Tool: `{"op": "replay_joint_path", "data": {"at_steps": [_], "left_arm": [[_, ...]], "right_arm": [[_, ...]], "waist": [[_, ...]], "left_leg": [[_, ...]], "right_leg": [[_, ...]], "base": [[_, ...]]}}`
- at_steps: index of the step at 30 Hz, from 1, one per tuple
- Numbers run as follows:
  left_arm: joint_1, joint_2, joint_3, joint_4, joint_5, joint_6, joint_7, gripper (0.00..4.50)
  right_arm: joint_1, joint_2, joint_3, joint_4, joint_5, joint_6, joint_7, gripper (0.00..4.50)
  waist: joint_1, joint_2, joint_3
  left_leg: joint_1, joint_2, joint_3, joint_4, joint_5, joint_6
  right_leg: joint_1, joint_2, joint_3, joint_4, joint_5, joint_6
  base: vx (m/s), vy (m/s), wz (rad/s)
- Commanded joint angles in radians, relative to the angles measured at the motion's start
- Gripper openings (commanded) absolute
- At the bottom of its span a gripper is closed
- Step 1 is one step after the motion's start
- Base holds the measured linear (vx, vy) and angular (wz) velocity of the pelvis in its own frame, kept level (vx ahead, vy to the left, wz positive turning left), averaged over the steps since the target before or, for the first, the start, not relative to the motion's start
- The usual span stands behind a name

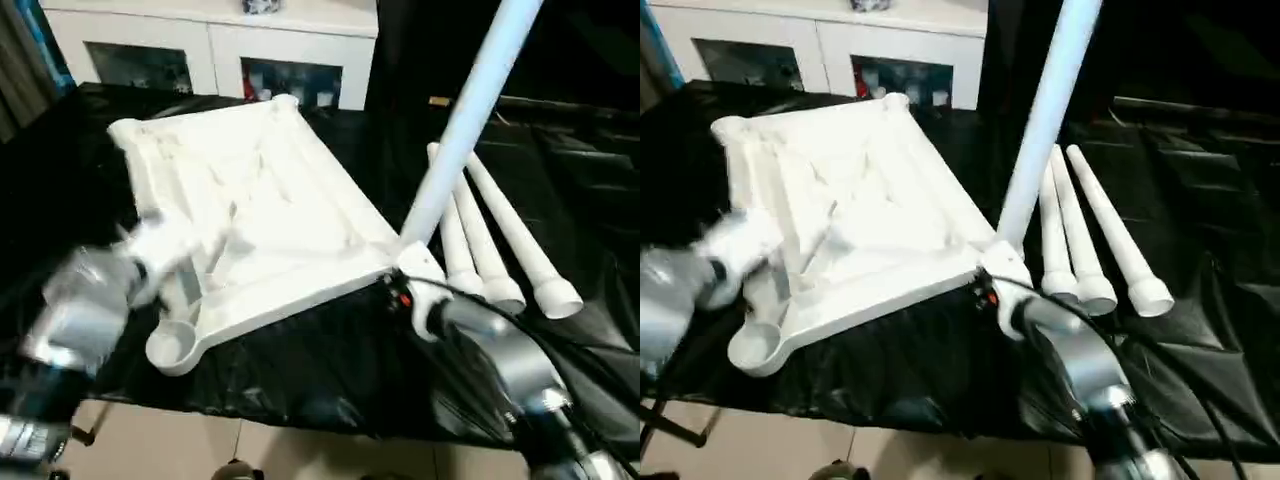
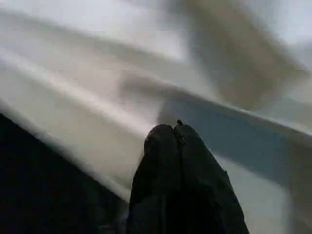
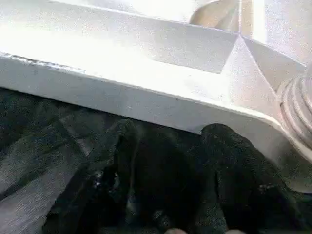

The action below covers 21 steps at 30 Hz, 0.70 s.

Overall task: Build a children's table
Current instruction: Rotate table base

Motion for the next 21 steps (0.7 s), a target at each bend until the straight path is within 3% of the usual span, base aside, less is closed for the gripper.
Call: {"op": "replay_joint_path", "data": {"at_steps": [1, 6, 8, 9, 11, 14, 15, 19, 21], "left_arm": [[0.042, 0.059, -0.071, -0.065, -0.005, -0.06, -0.118, 0.0], [0.091, 0.089, -0.101, -0.209, -0.142, -0.057, -0.263, 0.0], [0.091, 0.053, -0.103, -0.261, -0.214, -0.062, -0.298, 0.0], [0.081, 0.013, -0.111, -0.302, -0.262, -0.049, -0.324, 0.0], [0.062, -0.025, -0.125, -0.313, -0.269, -0.029, -0.323, 0.0], [0.034, -0.079, -0.142, -0.297, -0.265, -0.026, -0.304, 0.0], [0.03, -0.086, -0.144, -0.294, -0.265, -0.026, -0.301, 0.0], [-0.054, -0.213, -0.167, -0.158, -0.229, -0.103, -0.197, 0.0], [-0.063, -0.22, -0.17, -0.137, -0.218, -0.115, -0.18, 0.0]], "right_arm": [[-0.044, 0.012, 0.006, 0.07, -0.018, -0.031, -0.018, 2.06], [-0.107, 0.034, 0.01, 0.187, -0.029, -0.087, -0.024, 1.69], [-0.147, 0.046, 0.006, 0.261, -0.036, -0.126, -0.027, 1.61], [-0.186, 0.061, -0.005, 0.33, -0.037, -0.157, -0.034, 1.37], [-0.218, 0.075, -0.016, 0.384, -0.033, -0.175, -0.041, 1.26], [-0.253, 0.092, -0.022, 0.439, -0.03, -0.192, -0.046, 1.05], [-0.257, 0.095, -0.023, 0.445, -0.03, -0.194, -0.046, 0.93], [-0.327, 0.148, -0.014, 0.579, -0.041, -0.26, -0.03, 0.61], [-0.332, 0.152, -0.014, 0.591, -0.043, -0.267, -0.033, 0.42]], "waist": [[-0.005, 0.015, -0.064], [-0.013, 0.017, -0.063], [-0.015, 0.014, -0.063], [-0.016, 0.016, -0.063], [-0.021, 0.008, -0.065], [-0.026, 0.007, -0.068], [-0.031, 0.001, -0.07], [-0.041, -0.006, -0.07], [-0.043, -0.007, -0.071]], "left_leg": [[0.017, 0.041, -0.03, -0.081, -0.251, -0.04], [0.024, 0.041, -0.027, -0.08, -0.268, -0.052], [0.024, 0.04, -0.025, -0.079, -0.262, -0.053], [0.022, 0.04, -0.026, -0.079, -0.258, -0.057], [0.021, 0.041, -0.022, -0.075, -0.234, -0.051], [0.013, 0.038, -0.023, -0.072, -0.196, -0.04], [0.009, 0.037, -0.022, -0.069, -0.173, -0.03], [0.009, 0.037, -0.019, -0.063, -0.169, -0.012], [0.008, 0.036, -0.02, -0.063, -0.169, -0.008]], "right_leg": [[0.038, -0.059, 0.05, -0.071, -0.223, -0.189], [0.033, -0.057, 0.051, -0.069, -0.238, -0.204], [0.032, -0.056, 0.052, -0.068, -0.223, -0.211], [0.035, -0.057, 0.051, -0.066, -0.218, -0.218], [0.038, -0.056, 0.052, -0.063, -0.186, -0.226], [0.047, -0.057, 0.052, -0.058, -0.149, -0.229], [0.05, -0.057, 0.052, -0.055, -0.134, -0.23], [0.051, -0.057, 0.053, -0.06, -0.161, -0.233], [0.051, -0.056, 0.052, -0.061, -0.174, -0.221]], "base": [[0.0, 0.0, 0.0], [0.0, 0.0, 0.0], [0.0, 0.0, 0.0], [0.0, 0.0, 0.0], [0.0, 0.0, 0.0], [0.0, 0.0, 0.0], [0.0, 0.0, 0.0], [0.0, 0.0, 0.0], [0.0, 0.0, 0.0]]}}
